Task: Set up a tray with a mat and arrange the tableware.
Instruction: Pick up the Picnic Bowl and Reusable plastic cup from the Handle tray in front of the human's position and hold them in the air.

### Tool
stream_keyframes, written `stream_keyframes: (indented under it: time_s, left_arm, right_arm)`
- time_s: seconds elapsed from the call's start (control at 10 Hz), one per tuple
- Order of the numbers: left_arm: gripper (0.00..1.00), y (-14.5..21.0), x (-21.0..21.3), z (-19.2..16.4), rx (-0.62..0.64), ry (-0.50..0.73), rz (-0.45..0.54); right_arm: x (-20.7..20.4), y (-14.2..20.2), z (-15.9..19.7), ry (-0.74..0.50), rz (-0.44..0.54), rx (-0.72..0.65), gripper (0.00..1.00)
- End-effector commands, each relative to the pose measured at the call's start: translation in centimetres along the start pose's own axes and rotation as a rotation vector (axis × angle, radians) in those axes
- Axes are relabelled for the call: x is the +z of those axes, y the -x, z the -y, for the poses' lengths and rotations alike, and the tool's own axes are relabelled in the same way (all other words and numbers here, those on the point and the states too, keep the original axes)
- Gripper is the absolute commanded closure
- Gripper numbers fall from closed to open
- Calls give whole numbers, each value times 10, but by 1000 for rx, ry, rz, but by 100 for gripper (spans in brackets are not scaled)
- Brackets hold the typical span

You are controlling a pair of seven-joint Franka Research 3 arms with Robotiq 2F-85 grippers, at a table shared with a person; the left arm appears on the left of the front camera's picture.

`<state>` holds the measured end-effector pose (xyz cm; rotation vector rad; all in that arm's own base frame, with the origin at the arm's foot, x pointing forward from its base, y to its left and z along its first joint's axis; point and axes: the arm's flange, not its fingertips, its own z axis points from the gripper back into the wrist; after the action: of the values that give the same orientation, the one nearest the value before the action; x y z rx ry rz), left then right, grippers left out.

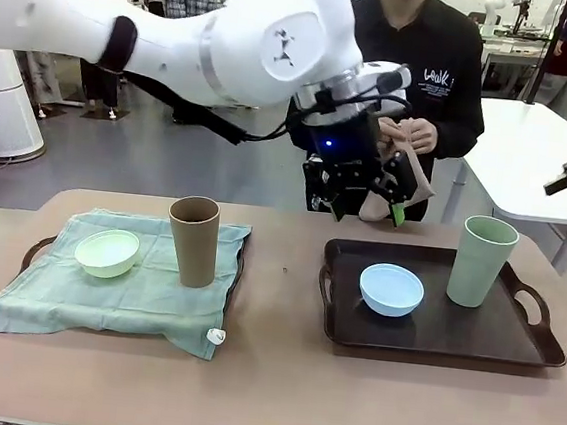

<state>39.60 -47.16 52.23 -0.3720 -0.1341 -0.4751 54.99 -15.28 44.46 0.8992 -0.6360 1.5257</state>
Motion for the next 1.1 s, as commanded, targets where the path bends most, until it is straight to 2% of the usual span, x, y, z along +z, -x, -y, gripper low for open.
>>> stream_keyframes:
  time_s: [0.0,0.1,0.2,0.3,0.6,0.7,1.0]
  left_arm:
    - [0,-19,-15,25,46,-93,-28]
    - [0,-22,-24,21,44,-96,-38]
    - [0,-7,-14,4,31,-45,-5]
    - [0,-7,-14,4,31,-45,-5]
    - [0,-14,-21,7,47,-66,-8]
    - [0,-25,-36,2,58,-85,-61]
    - [0,-41,-61,-6,132,-112,-62]
  right_arm:
    - [2,21,8,-108,11,58,0]
    - [-1,26,7,-169,89,63,0]
    - [3,17,1,-45,191,-59,0]
    - [-19,28,10,-101,41,46,0]
    - [-19,28,10,-101,41,46,0]
    - [-15,31,7,-100,81,29,0]
    - [-43,65,41,-97,69,27,0]
